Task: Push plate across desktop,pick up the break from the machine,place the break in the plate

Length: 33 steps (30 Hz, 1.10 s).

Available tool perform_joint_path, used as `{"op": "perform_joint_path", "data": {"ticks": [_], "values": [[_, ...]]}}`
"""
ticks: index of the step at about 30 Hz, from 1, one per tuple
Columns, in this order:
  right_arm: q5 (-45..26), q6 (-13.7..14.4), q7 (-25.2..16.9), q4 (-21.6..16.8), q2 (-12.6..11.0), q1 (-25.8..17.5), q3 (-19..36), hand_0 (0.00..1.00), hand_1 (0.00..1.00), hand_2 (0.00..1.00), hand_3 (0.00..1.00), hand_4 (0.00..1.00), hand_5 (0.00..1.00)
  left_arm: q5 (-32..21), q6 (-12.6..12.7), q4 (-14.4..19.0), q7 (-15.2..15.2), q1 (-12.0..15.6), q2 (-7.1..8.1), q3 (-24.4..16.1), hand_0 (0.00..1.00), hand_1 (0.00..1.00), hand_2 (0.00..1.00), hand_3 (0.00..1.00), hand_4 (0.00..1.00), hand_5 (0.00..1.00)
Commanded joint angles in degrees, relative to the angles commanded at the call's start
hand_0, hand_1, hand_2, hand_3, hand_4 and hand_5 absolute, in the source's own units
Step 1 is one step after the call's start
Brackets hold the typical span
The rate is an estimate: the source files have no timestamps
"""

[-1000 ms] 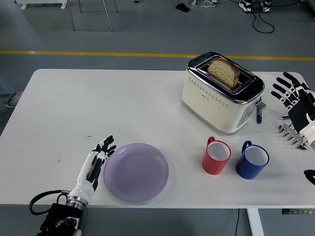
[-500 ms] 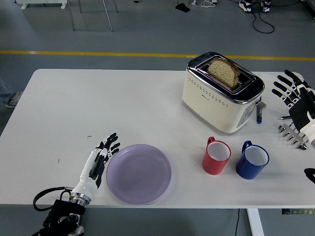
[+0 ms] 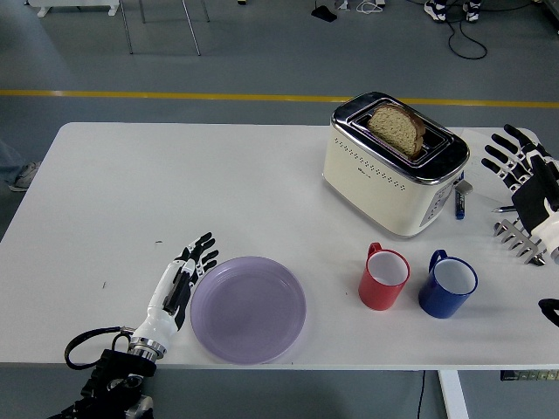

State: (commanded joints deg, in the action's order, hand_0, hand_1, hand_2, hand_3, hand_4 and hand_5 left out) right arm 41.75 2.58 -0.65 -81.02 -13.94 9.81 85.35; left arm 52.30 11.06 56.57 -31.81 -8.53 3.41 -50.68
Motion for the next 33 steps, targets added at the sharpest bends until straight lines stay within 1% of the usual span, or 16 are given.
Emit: {"op": "perform_joint_path", "data": {"ticks": [7, 17, 33], "values": [[0.0, 0.0, 0.0, 0.1, 0.2, -0.1, -0.1, 0.825, 0.763, 0.743, 0.761, 0.479, 0.551, -0.1, 0.1, 0.1, -0.1, 0.0, -0.02, 0.4, 0.849, 0.868, 0.94, 0.92, 0.553, 0.998], [0.0, 0.1, 0.0, 0.0, 0.1, 0.0, 0.1, 0.826, 0.763, 0.739, 0.76, 0.479, 0.55, 0.6, 1.3, 0.8, -0.8, 0.1, 0.22, -0.1, 0.844, 0.866, 0.938, 0.914, 0.553, 0.998], [0.0, 0.1, 0.0, 0.0, 0.3, 0.2, 0.5, 0.826, 0.763, 0.738, 0.76, 0.48, 0.55, 0.6, 1.5, 1.2, -0.9, -0.1, 0.25, 0.0, 0.841, 0.865, 0.934, 0.911, 0.553, 0.998]]}}
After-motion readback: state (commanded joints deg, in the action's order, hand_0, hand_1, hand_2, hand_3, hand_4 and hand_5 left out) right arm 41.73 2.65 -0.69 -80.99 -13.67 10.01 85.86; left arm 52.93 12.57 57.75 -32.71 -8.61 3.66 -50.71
